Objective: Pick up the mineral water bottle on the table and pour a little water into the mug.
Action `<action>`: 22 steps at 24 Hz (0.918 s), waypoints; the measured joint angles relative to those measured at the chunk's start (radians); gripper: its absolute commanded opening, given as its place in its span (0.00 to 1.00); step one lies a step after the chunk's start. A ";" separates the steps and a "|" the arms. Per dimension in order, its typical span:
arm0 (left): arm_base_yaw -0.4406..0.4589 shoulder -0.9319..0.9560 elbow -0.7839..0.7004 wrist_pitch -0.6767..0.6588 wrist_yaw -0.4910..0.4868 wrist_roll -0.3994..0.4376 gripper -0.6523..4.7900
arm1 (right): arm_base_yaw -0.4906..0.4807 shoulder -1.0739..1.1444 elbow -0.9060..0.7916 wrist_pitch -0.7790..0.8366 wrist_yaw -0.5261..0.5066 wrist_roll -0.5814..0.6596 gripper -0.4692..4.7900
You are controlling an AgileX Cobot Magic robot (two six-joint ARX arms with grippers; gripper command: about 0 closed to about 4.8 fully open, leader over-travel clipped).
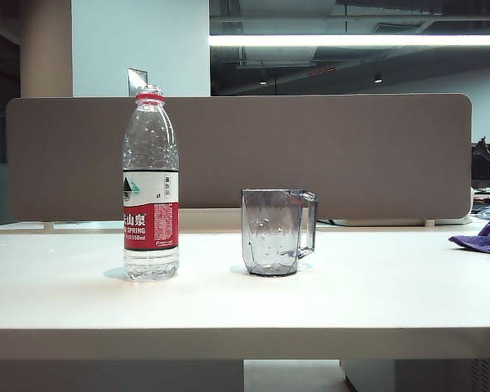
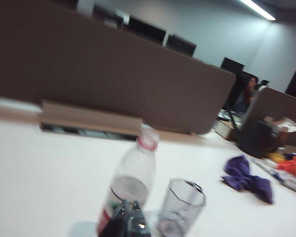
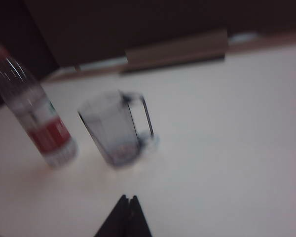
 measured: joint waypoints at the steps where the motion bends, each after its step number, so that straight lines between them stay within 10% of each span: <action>1: 0.000 0.024 0.058 -0.068 -0.026 0.040 0.12 | 0.000 0.001 0.049 0.002 0.002 0.001 0.11; 5: 0.000 0.299 0.221 -0.432 -0.097 0.256 0.12 | 0.001 0.096 0.248 -0.231 -0.031 -0.048 0.10; 14: 0.000 0.550 0.237 -0.415 0.149 0.336 0.12 | 0.062 0.266 0.344 -0.412 -0.124 -0.173 0.20; 22: 0.000 0.571 0.237 -0.389 0.158 0.336 0.12 | 0.092 0.262 0.344 -0.406 -0.231 -0.175 0.26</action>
